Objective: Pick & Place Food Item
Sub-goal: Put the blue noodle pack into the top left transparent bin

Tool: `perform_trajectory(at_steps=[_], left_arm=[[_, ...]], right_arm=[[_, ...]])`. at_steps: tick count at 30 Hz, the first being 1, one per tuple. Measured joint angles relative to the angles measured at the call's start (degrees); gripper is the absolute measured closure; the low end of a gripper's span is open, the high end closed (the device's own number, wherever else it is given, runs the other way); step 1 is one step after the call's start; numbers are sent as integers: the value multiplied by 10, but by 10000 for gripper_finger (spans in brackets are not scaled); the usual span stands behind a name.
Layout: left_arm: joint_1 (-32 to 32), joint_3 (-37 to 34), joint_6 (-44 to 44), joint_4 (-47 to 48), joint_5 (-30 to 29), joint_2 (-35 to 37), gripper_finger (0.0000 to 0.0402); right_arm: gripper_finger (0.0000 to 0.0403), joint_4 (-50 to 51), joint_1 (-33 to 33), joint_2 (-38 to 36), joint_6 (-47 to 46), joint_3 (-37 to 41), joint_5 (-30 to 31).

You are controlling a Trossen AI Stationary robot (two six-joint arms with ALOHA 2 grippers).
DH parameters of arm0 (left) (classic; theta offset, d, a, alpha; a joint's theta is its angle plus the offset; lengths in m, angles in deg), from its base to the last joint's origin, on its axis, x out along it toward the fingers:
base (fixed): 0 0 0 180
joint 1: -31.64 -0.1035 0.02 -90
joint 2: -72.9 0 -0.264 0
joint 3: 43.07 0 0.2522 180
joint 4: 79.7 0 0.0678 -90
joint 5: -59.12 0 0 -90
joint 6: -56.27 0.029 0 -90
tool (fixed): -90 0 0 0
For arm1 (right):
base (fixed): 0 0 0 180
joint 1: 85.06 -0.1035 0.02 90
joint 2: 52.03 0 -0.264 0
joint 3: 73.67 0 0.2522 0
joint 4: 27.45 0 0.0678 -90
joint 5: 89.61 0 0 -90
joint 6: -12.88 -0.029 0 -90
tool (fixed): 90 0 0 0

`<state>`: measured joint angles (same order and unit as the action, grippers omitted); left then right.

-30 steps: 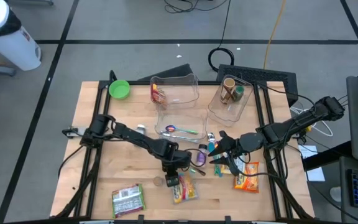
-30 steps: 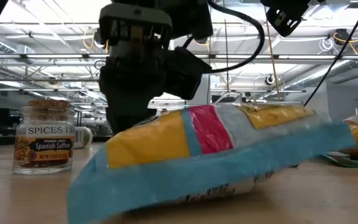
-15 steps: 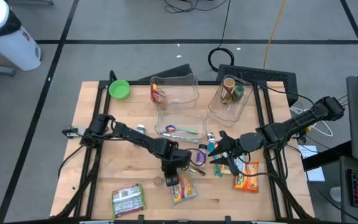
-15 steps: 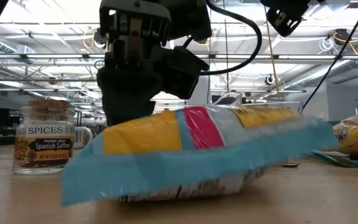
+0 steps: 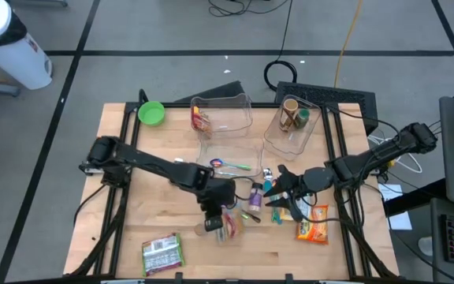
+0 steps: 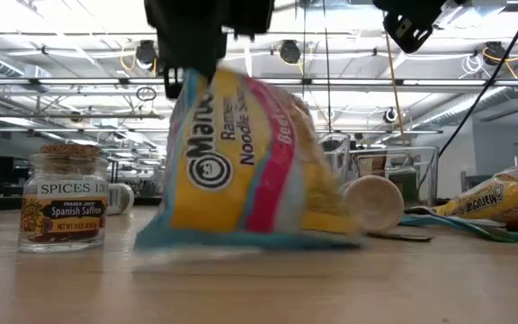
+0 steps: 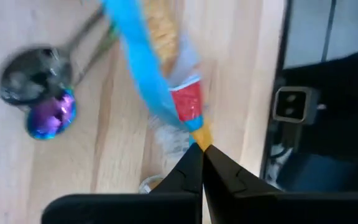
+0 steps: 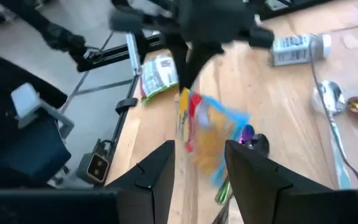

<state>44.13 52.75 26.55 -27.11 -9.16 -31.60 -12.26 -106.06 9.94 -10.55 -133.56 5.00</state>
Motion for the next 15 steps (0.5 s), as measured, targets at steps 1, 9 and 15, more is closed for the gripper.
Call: perform_trajectory(at_steps=[1, 9, 15], left_arm=[[-1, 0, -4, 0, -7, 11, 400], [-5, 1, -8, -14, -19, 48, 401], [-5, 32, -8, -19, -22, 49, 401]], right_arm=[[270, 0, 7, 0, -10, 0, -3], [252, -38, 57, 0, -30, -1, -82], [220, -30, 87, 0, -18, -33, -94]])
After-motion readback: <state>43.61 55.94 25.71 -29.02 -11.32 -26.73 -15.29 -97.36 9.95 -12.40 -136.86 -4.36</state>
